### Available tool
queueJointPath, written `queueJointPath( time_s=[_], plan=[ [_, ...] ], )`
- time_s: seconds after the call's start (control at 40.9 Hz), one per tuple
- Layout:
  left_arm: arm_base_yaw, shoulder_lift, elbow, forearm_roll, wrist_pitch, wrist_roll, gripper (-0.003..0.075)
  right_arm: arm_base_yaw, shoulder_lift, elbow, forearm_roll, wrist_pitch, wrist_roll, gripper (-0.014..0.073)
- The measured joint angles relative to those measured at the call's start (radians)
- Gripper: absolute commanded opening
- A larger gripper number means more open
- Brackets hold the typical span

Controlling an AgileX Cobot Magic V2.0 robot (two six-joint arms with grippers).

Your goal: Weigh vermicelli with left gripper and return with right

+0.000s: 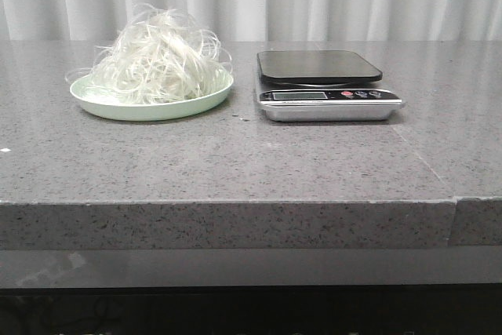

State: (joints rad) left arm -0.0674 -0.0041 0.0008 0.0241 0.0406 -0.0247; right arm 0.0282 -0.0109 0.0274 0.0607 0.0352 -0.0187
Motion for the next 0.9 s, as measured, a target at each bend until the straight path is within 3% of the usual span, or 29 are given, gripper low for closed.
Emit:
queueJointPath(
  time_s=[0.904],
  plan=[
    [0.0,0.0,0.002,-0.006,-0.032,0.0,0.0144,0.0,0.0,0.0,0.0,-0.045,0.0,0.0162]
  ],
)
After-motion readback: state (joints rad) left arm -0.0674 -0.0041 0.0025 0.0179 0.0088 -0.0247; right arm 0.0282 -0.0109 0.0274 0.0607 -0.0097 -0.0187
